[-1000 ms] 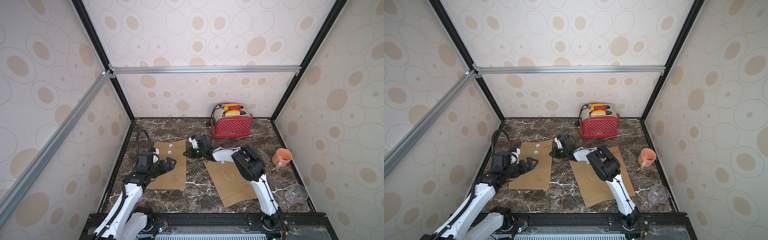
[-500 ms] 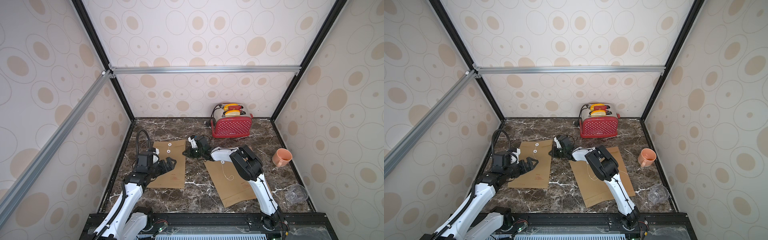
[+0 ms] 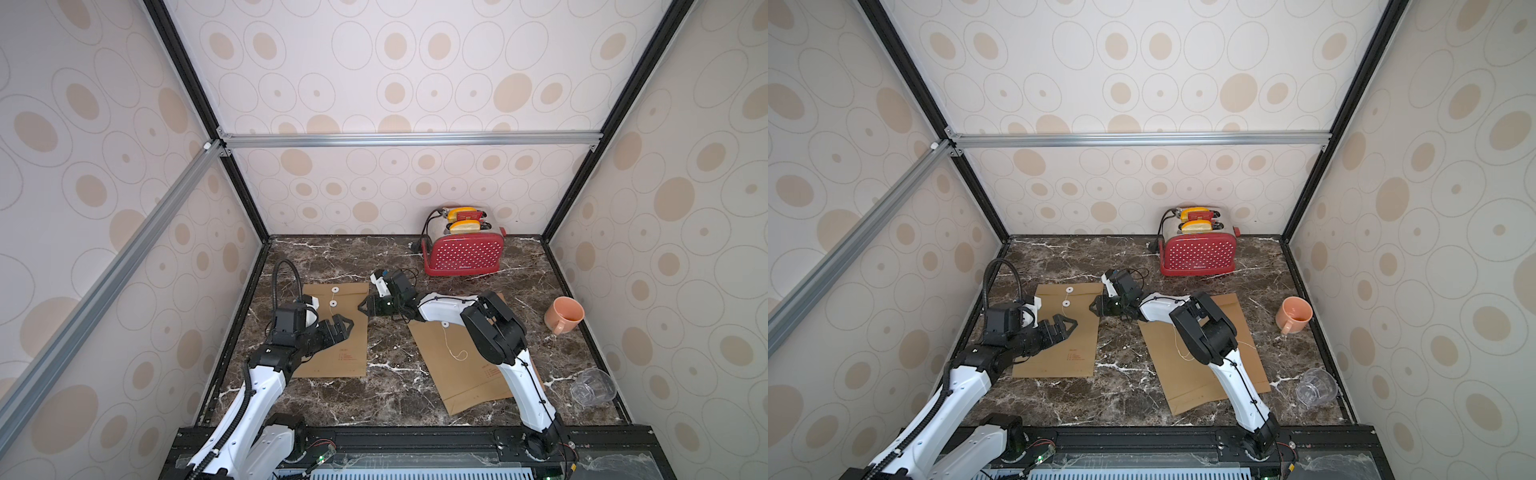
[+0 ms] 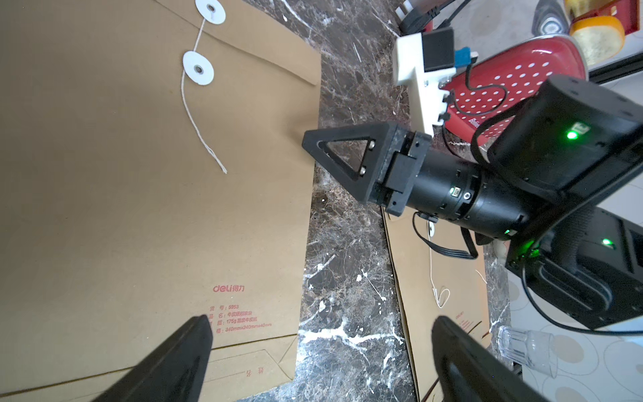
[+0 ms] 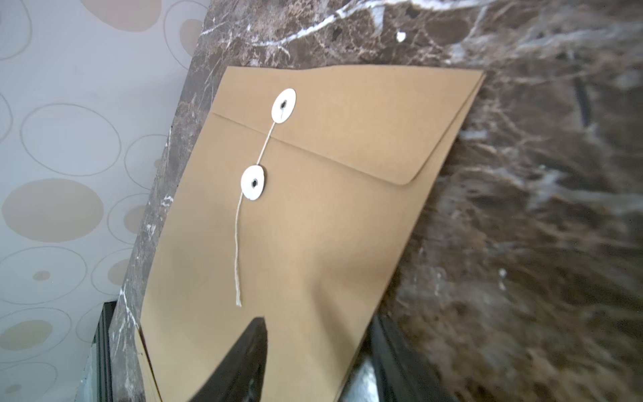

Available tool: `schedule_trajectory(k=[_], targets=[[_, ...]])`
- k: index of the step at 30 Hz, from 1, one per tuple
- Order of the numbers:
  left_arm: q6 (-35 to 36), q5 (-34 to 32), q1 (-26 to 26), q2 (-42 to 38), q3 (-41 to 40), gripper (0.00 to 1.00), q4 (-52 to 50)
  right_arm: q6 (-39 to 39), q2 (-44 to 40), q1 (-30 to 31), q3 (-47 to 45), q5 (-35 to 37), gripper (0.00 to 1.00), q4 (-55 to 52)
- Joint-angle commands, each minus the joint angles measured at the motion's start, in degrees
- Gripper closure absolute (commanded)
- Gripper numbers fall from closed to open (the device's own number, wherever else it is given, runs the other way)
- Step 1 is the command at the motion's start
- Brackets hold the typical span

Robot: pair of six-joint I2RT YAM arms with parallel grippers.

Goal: Close the mouth of the file bag
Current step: Place the file bag at the center of the board.

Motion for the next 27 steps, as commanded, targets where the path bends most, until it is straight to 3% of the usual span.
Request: schedule_trajectory(k=[1, 9, 15, 20, 27], targets=[[1.31, 2.74, 0.39, 0.69, 1.5, 0.01, 2.26, -4.73, -5.37, -0.28, -2.39, 5.09, 0.44, -9.54], [-2.23, 8.73, 0.31, -2.01, 2.94, 0.01, 8.52, -12.27, -18.62, -0.62, -10.61, 12.77, 0.4, -14.64], [-5.01, 11.43, -0.47, 1.71, 6.35, 0.01, 11.5, -15.36, -33.49, -1.91, -24.72, 19.23, 0.4, -8.64], [-8.44, 8.73, -6.68, 7.11, 6.29, 0.01, 16.02, -14.5, -44.7, -8.47, -36.18, 14.01, 0.41, -6.05], [-10.51, 8.39, -14.18, 15.42, 4.49, 0.02, 23.31, -19.19, -60.29, -10.18, -48.22, 22.42, 0.43, -15.84]])
